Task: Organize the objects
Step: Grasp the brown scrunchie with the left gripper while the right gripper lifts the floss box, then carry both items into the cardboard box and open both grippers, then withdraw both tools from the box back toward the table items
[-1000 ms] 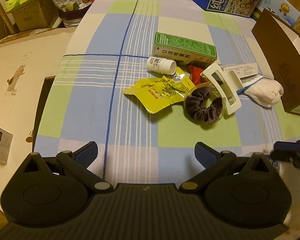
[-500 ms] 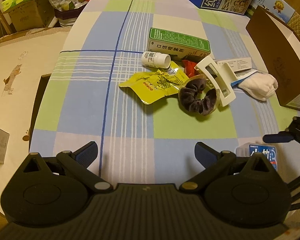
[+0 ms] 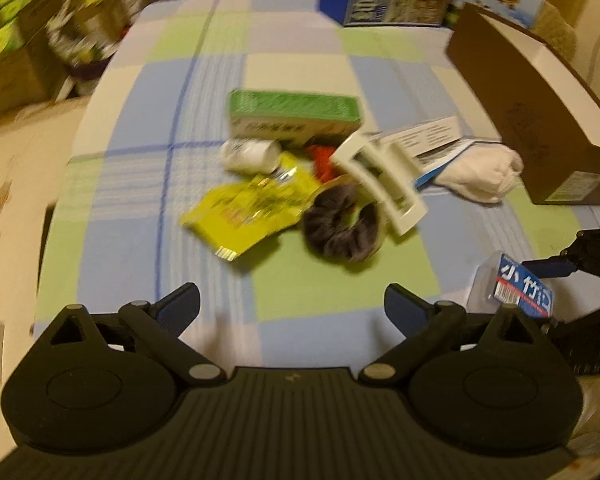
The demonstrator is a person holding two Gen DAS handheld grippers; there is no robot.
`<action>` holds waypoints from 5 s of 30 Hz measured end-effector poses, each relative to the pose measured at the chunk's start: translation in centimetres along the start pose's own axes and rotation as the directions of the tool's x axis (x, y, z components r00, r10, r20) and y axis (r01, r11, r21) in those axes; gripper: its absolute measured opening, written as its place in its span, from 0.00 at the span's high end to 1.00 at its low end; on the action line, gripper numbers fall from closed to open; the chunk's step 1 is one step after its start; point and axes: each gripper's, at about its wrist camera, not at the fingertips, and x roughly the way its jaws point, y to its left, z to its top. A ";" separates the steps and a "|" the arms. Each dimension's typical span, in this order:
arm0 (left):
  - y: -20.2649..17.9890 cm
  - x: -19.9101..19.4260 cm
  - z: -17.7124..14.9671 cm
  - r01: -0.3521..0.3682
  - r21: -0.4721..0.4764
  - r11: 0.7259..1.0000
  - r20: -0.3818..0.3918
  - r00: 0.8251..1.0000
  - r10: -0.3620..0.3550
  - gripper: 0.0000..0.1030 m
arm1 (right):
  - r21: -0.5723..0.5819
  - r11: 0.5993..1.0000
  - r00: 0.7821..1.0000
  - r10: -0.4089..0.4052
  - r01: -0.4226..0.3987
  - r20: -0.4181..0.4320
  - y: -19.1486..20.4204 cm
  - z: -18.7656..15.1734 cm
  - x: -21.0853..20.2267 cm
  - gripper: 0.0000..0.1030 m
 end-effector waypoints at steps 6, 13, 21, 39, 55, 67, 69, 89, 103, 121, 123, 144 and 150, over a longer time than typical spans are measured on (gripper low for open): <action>-1.4 1.8 2.0 0.037 0.138 0.990 0.020 0.999 -0.040 0.13 | 0.294 0.955 0.998 -0.055 0.048 0.015 -4.2 -1.7 -2.1 0.47; -2.6 4.4 3.1 0.072 0.294 0.953 0.002 0.997 -0.076 0.19 | 0.466 0.883 0.996 -0.083 0.054 0.041 -7.3 -4.2 -4.7 0.47; -3.7 6.5 3.7 0.087 0.369 0.925 -0.023 0.996 -0.085 0.46 | 0.515 0.853 0.992 -0.122 0.084 0.041 -8.8 -5.5 -5.9 0.47; -5.4 1.4 2.5 0.103 0.154 0.983 0.023 0.994 -0.108 0.81 | 0.513 0.858 0.989 -0.073 -0.002 0.125 -11.7 -5.7 -9.6 0.47; -19.0 -3.9 9.3 0.246 0.195 0.950 0.204 0.937 -0.285 0.81 | 0.475 0.878 0.939 -0.115 -0.057 0.325 -19.0 -3.3 -18.6 0.47; -29.4 0.7 15.2 0.267 0.209 0.941 0.187 0.933 -0.307 0.81 | 0.530 0.848 0.936 -0.189 0.005 0.295 -26.7 -0.9 -16.8 0.47; -30.4 2.1 15.9 0.259 0.199 0.945 0.160 0.943 -0.292 0.81 | 0.542 0.840 0.943 -0.191 0.012 0.274 -27.8 -0.7 -15.8 0.47; -32.6 8.8 17.6 0.208 0.166 0.964 0.025 0.976 -0.215 0.81 | 0.396 0.904 0.979 -0.199 0.163 0.051 -30.7 0.7 -6.5 0.47; -33.5 10.0 17.8 0.214 0.174 0.961 -0.014 0.977 -0.215 0.80 | 0.368 0.922 0.984 -0.160 0.119 0.082 -31.2 0.8 -7.0 0.46; -34.0 8.5 17.9 0.228 0.193 0.954 0.045 0.970 -0.240 0.42 | 0.437 0.897 0.964 -0.167 0.062 0.205 -31.4 -0.3 -13.0 0.46; -33.8 7.8 17.7 0.231 0.188 0.955 0.052 0.968 -0.244 0.35 | 0.447 0.894 0.964 -0.156 0.045 0.216 -31.1 -0.7 -13.8 0.45; -28.2 -0.3 12.2 0.158 0.073 0.985 0.109 0.980 -0.165 0.18 | 0.489 0.872 0.955 -0.145 0.000 0.259 -25.4 -3.4 -17.7 0.37; -25.9 -1.7 9.8 0.151 0.042 0.988 0.103 0.983 -0.154 0.18 | 0.493 0.870 0.956 -0.148 0.004 0.253 -23.2 -3.8 -17.9 0.37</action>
